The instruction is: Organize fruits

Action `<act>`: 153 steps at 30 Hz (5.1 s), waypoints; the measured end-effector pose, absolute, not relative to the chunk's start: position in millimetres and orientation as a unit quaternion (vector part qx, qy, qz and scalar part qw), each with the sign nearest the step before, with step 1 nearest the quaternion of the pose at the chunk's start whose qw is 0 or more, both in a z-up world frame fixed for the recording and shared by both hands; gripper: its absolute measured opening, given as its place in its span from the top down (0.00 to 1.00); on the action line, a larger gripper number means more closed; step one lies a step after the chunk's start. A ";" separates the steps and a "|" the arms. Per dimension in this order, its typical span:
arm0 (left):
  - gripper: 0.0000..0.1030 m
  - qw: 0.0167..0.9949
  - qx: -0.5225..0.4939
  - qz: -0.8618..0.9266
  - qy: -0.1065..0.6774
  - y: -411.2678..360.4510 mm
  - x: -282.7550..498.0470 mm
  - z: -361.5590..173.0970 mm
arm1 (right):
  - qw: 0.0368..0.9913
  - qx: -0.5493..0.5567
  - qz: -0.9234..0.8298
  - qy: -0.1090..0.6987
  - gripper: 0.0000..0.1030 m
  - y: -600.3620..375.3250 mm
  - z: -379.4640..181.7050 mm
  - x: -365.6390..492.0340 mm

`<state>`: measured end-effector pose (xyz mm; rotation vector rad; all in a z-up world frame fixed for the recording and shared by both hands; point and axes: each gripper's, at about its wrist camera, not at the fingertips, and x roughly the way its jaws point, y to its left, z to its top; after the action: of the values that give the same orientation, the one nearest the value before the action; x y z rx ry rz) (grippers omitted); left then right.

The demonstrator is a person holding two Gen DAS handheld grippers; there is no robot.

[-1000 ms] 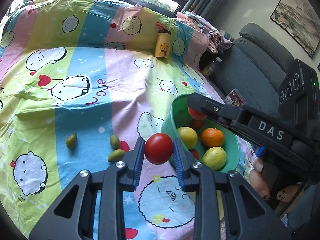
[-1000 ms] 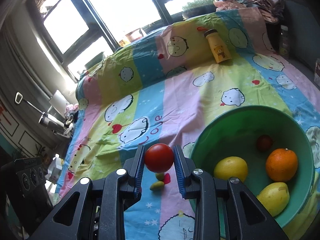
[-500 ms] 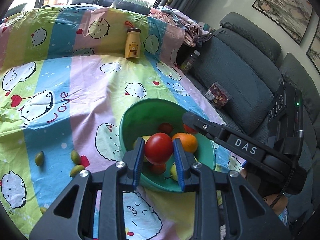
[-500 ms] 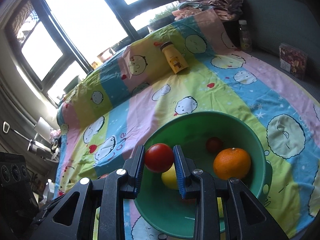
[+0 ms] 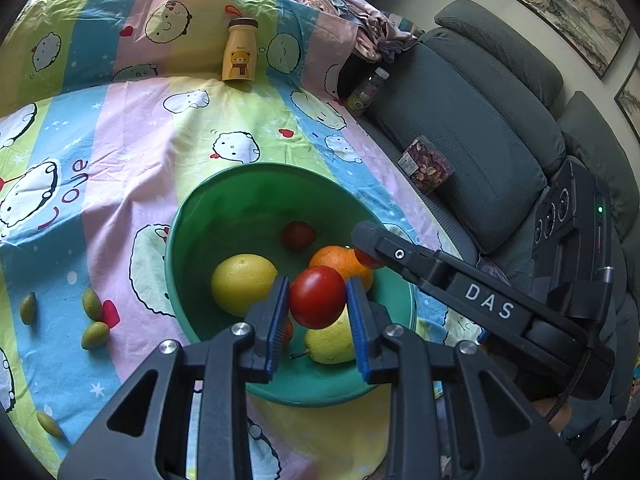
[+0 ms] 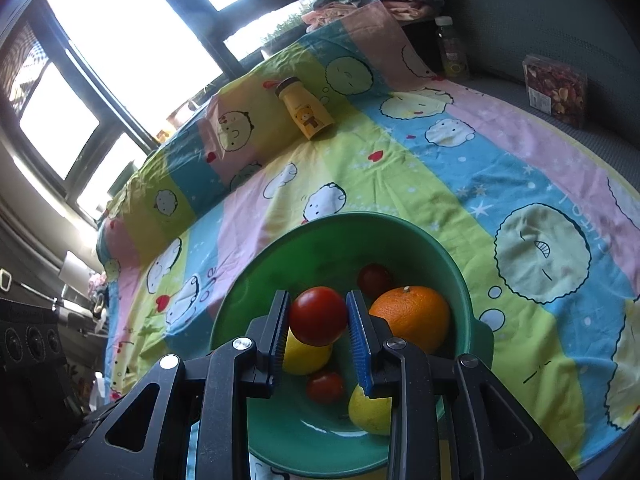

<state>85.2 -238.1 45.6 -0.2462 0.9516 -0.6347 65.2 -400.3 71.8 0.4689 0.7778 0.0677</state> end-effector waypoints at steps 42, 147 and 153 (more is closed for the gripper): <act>0.31 0.852 -0.114 -0.260 0.439 -199.3 74.1 48.0 | 0.899 0.170 0.016 0.403 0.45 -369.9 68.7 75.7; 0.81 0.875 -0.115 -0.218 0.417 -187.4 69.3 72.2 | 0.926 0.163 0.036 0.339 0.79 -352.9 94.1 65.9; 0.81 0.868 -0.110 -0.228 0.427 -206.9 78.6 66.7 | 0.923 0.183 0.025 0.337 0.79 -375.2 90.1 63.9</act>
<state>78.6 -206.9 66.7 -0.2310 0.8934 -0.4773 63.9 -375.2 90.1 0.3766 0.6923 0.0513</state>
